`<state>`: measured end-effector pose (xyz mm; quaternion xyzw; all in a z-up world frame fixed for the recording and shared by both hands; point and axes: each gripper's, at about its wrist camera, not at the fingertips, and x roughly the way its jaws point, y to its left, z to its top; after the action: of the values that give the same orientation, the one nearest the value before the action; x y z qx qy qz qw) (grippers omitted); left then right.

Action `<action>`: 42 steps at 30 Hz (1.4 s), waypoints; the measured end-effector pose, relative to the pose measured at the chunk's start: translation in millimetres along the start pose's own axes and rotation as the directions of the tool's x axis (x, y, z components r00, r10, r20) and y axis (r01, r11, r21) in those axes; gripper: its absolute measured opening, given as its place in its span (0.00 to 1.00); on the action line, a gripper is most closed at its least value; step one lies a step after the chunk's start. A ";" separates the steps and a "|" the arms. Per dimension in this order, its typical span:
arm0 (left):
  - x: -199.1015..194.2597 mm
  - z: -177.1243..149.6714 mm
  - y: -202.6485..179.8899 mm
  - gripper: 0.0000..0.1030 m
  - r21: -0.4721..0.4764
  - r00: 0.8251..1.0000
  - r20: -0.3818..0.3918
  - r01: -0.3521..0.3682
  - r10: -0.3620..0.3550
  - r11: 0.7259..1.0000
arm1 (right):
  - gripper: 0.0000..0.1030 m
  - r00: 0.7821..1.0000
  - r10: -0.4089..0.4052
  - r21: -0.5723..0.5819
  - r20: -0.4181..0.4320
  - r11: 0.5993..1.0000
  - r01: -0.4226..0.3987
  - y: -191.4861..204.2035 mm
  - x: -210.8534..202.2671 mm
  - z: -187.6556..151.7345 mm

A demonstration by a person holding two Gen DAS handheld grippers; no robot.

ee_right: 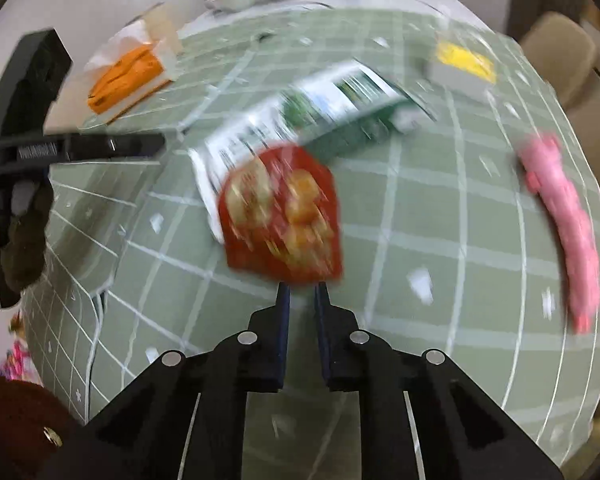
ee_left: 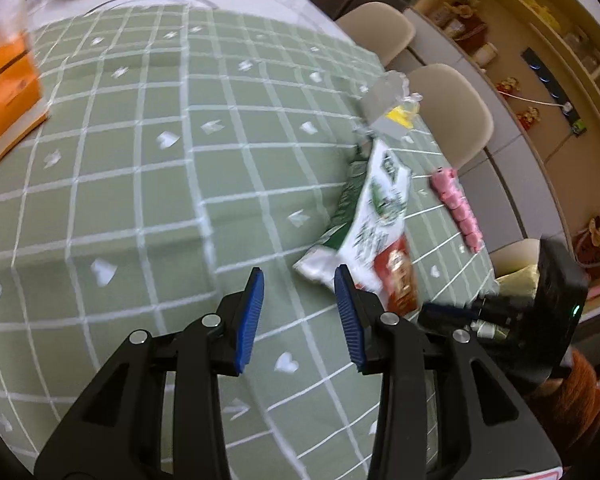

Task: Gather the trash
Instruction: 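Grasp the red chip bag with right tool while left tool grasps the milk carton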

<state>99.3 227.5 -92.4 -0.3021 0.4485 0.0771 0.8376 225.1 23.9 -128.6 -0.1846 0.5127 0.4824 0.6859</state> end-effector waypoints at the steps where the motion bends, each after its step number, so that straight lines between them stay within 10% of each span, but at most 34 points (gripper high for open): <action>1: 2.9 6.1 -4.1 0.36 0.010 1.000 -0.001 0.023 -0.023 1.000 | 0.13 1.000 -0.003 0.034 0.006 0.999 0.003 -3.1 -4.3 -8.2; 7: 36.6 46.2 -54.9 0.44 0.216 0.999 -0.032 0.030 -0.024 0.976 | 0.18 0.997 -0.056 0.133 0.056 0.990 0.049 -9.9 -23.6 -39.0; 9: 54.2 58.7 -75.4 0.46 0.280 0.998 -0.055 -0.002 0.018 0.960 | 0.42 0.995 -0.069 0.150 0.069 0.987 0.058 -10.1 -29.6 -45.6; 16: 91.6 69.4 -117.4 0.47 0.436 0.985 -0.076 -0.108 0.156 0.893 | 0.44 0.990 -0.135 0.159 0.037 0.979 0.127 -3.7 -25.1 -52.9; 22: 78.8 77.4 -85.1 0.48 0.389 0.978 -0.035 -0.176 0.206 0.904 | 0.45 0.999 -0.037 0.139 0.037 0.990 0.032 0.9 -23.4 -35.6; 30: 20.1 77.7 -34.0 0.48 0.235 0.995 0.016 -0.097 0.096 0.967 | 0.45 0.987 -0.075 -0.218 0.144 0.970 0.105 32.6 -11.2 35.9; 38: -16.3 63.1 2.6 0.48 0.067 0.997 0.064 -0.053 0.048 0.996 | 0.45 0.998 0.063 -0.283 0.031 0.958 -0.052 19.6 33.6 77.4; 42: -9.2 50.8 13.4 0.48 0.035 0.998 0.027 -0.058 0.057 0.998 | 0.57 1.000 0.007 -0.340 -0.011 0.940 -0.010 22.7 44.4 73.3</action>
<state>124.3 268.8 -69.9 -0.2730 0.4474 0.0972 0.8461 244.6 110.3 -132.6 -0.3003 0.4260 0.5656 0.6391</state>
